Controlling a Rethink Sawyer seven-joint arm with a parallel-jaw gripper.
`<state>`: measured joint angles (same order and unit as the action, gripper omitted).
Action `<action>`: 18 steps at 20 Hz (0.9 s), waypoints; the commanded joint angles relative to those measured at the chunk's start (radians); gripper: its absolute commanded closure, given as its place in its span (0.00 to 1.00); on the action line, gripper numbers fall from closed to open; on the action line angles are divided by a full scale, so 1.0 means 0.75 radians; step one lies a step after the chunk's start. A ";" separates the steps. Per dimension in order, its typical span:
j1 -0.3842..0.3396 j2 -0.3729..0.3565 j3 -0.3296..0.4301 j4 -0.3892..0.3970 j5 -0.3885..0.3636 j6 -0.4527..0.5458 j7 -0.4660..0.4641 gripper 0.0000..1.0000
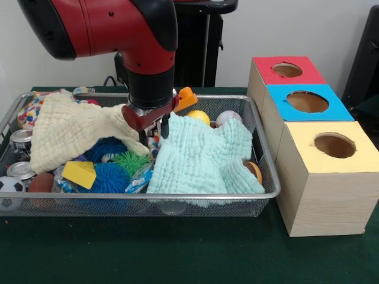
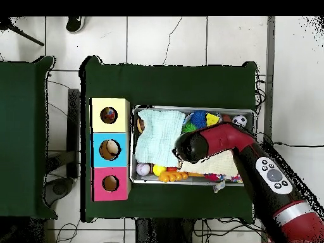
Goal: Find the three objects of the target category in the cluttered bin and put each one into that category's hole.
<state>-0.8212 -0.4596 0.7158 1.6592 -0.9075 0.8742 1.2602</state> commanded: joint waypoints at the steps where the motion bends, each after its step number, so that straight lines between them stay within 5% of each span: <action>1: -0.049 -0.009 0.010 -0.138 -0.131 0.097 -0.645 0.00; 18: -0.046 -0.037 -0.010 -0.150 -0.041 0.121 -0.741 0.00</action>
<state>-0.8393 -0.4765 0.7171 1.6293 -0.9124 0.8748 0.9968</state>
